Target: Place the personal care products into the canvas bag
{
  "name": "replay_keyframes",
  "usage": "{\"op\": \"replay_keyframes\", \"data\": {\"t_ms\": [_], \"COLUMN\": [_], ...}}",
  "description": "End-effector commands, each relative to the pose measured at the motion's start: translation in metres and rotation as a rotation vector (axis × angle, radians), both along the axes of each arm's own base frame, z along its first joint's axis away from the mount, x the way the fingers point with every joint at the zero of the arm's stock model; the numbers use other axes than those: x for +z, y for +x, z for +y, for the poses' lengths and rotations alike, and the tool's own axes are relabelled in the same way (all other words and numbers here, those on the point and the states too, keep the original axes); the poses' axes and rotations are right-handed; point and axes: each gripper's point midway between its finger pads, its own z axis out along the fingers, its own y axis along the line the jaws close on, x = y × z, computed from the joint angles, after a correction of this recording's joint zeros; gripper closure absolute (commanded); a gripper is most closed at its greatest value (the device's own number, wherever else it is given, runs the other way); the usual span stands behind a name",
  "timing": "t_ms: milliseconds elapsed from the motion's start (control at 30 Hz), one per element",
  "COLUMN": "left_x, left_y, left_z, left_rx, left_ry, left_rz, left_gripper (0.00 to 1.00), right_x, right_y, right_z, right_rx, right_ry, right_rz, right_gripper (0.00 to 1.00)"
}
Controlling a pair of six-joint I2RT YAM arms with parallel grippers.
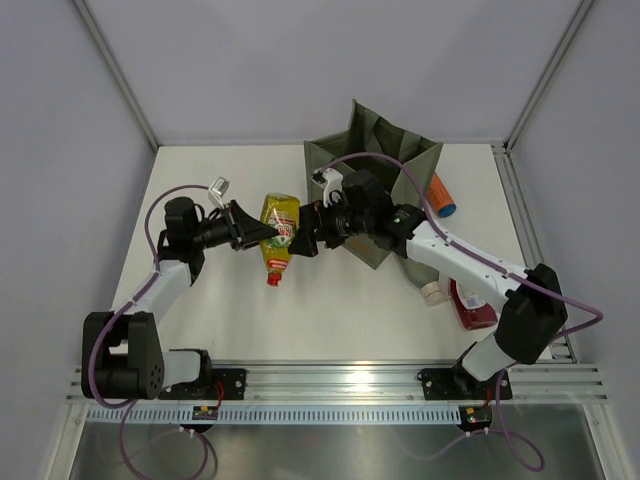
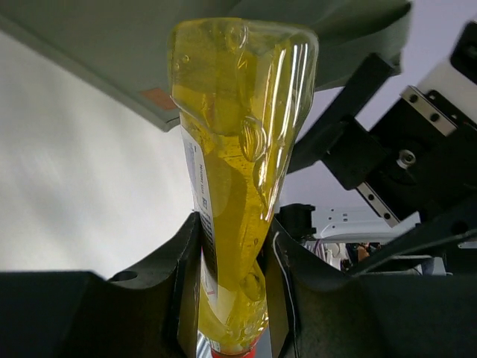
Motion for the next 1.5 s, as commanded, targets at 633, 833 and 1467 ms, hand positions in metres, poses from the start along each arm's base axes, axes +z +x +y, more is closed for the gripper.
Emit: {"op": "replay_keyframes", "data": {"t_ms": [633, 833, 1467], "left_x": [0.239, 0.262, 0.215], "left_y": [0.060, 0.133, 0.166], "left_z": [-0.110, -0.151, -0.170], "left_rx": [-0.118, -0.054, -0.069], "left_ry": [-0.208, -0.219, -0.053], "left_rz": [-0.411, -0.403, -0.306], "left_gripper": [1.00, 1.00, 0.79], "right_x": [0.224, 0.217, 0.195], "right_y": [0.011, 0.023, 0.075], "right_z": [-0.116, -0.145, -0.229], "right_rx": [0.141, 0.028, -0.225], "right_ry": [0.318, 0.310, 0.246], "right_rz": [-0.522, -0.515, -0.509], "right_gripper": [0.01, 0.00, 0.01]}}
